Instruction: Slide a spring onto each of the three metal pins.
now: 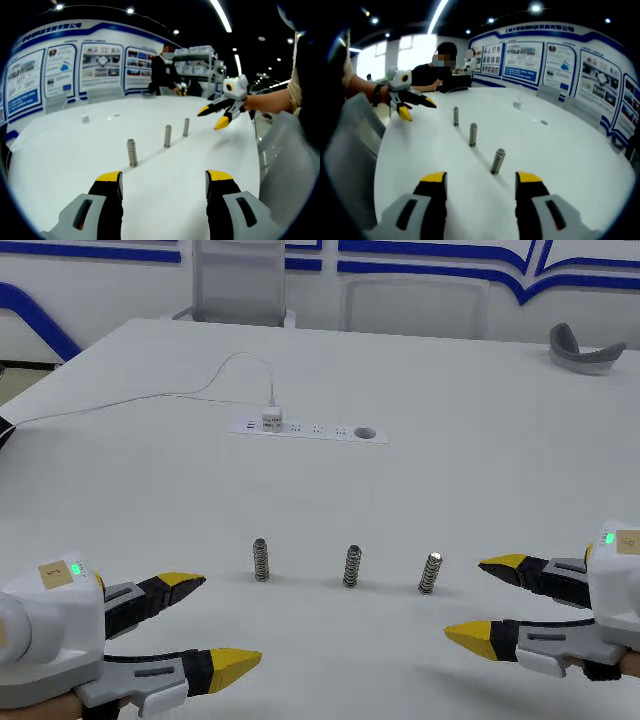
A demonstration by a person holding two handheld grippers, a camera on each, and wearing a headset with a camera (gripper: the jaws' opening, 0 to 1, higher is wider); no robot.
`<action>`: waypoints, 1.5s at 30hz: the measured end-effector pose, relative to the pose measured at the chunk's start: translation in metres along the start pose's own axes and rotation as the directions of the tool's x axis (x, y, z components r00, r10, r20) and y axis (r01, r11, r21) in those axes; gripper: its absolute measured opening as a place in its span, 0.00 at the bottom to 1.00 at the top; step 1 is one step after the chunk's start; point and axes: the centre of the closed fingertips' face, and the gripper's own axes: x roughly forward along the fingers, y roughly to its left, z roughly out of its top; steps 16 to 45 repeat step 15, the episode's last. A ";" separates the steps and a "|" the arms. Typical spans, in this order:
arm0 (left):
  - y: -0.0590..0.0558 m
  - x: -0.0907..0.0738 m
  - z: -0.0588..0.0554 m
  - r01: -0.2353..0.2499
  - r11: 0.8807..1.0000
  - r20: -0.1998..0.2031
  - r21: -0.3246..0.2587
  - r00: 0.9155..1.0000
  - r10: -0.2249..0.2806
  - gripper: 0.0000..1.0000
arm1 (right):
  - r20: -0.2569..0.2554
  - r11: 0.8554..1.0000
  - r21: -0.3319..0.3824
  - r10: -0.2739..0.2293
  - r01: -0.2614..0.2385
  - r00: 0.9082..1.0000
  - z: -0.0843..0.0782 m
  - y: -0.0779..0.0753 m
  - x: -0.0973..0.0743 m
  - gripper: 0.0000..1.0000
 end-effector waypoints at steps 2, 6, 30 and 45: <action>0.000 0.000 -0.001 0.000 1.000 -0.001 -0.001 1.000 0.000 0.68 | 0.006 1.000 0.000 -0.004 0.004 1.000 0.000 0.000 -0.002 0.57; 0.002 0.000 -0.002 -0.003 1.000 0.000 -0.004 1.000 0.003 0.68 | 0.020 1.000 0.013 -0.020 0.019 1.000 0.001 -0.002 -0.006 0.58; 0.003 0.001 -0.002 -0.004 1.000 0.003 -0.008 1.000 0.005 0.68 | 0.036 0.999 0.036 -0.043 0.041 0.998 0.000 -0.003 -0.012 0.58; 0.003 0.001 -0.002 -0.004 1.000 0.003 -0.008 1.000 0.005 0.68 | 0.036 0.999 0.036 -0.043 0.041 0.998 0.000 -0.003 -0.012 0.58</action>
